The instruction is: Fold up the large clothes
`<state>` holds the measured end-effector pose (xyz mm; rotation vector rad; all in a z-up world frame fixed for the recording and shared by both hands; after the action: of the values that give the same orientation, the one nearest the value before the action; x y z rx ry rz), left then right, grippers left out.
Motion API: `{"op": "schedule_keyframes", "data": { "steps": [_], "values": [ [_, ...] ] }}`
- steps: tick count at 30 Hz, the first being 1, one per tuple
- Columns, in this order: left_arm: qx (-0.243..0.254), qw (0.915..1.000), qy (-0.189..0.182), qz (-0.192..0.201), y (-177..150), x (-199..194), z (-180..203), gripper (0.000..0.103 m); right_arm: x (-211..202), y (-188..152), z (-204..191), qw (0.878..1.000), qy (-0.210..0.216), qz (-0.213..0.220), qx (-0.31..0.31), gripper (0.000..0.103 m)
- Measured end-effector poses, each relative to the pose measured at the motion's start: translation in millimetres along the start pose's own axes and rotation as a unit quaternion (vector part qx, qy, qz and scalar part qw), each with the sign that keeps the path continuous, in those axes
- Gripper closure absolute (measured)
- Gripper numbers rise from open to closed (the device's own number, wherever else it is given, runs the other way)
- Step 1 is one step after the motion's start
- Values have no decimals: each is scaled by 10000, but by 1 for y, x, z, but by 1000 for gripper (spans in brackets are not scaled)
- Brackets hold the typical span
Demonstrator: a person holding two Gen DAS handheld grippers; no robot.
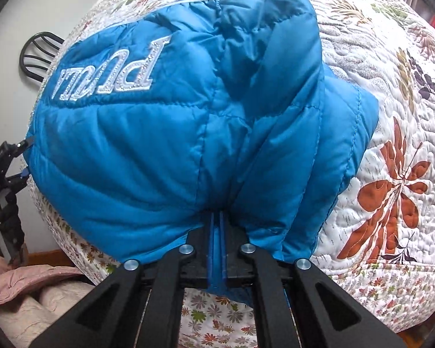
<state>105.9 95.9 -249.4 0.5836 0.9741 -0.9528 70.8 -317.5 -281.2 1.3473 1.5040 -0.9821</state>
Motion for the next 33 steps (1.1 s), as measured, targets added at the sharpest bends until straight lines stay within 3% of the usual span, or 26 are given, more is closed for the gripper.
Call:
{"op": "schedule_keyframes", "data": {
  "steps": [3, 5, 7, 11, 14, 19, 33],
  "values": [
    [-149, 9993, -345, 45, 2, 1, -4, 52, 2, 1, -6, 10000, -48, -4, 22, 101],
    [-93, 9987, -482, 147, -4, -5, -1, 75, 3, 3, -12, 10000, -89, -30, 34, 101],
    [79, 9977, -601, 295, -10, -21, 8, 80, 4, 5, -17, 9999, -137, -65, 34, 101],
    [125, 9987, -442, 223, -10, -12, 2, 80, 6, 12, -24, 9997, -184, -134, 26, 101],
    [-32, 9981, -610, -33, -8, 12, -16, 77, 7, 16, -29, 9996, -207, -165, 22, 101],
    [200, 9992, -357, -18, -11, 18, -10, 76, 10, 22, -36, 9995, -268, -174, 25, 101],
    [275, 9986, -441, 65, -11, 22, -3, 79, 15, 11, -32, 9998, -206, 9, 33, 101]
  ]
}}
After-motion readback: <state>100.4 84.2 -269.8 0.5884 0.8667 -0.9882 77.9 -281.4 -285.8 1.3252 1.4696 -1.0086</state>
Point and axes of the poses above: each gripper's, at about its wrist camera, not at the fingertips, and x roughly the way its jaws point, z to its right, y to its top, the point moved 6 cm from there along x, roughly the way its jaws point, and after that the axes turned 14 degrees about -z, right-handed, at the moved point
